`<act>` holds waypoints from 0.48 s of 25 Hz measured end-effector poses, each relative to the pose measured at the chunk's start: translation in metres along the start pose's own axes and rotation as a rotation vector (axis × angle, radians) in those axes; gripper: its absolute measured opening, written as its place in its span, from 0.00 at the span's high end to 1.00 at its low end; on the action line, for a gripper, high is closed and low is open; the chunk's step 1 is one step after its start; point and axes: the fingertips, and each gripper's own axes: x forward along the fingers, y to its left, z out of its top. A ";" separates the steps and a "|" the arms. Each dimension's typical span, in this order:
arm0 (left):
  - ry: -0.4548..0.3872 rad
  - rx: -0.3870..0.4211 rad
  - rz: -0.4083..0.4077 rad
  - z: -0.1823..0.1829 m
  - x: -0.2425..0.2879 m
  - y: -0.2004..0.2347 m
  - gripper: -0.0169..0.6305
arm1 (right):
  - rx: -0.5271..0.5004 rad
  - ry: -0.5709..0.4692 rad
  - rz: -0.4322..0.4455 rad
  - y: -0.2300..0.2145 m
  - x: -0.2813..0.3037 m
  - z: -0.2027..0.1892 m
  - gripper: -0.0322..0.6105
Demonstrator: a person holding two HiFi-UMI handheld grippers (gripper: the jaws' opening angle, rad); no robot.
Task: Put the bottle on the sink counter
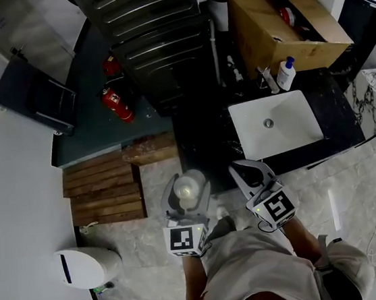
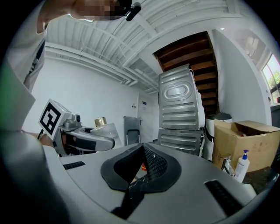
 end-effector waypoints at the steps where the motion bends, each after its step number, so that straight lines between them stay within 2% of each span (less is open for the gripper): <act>1: 0.000 -0.001 -0.005 0.000 0.004 0.007 0.47 | -0.001 0.001 -0.004 -0.001 0.008 0.001 0.95; 12: 0.018 0.008 -0.082 -0.008 0.051 0.063 0.47 | 0.020 0.018 -0.078 -0.013 0.075 -0.001 0.95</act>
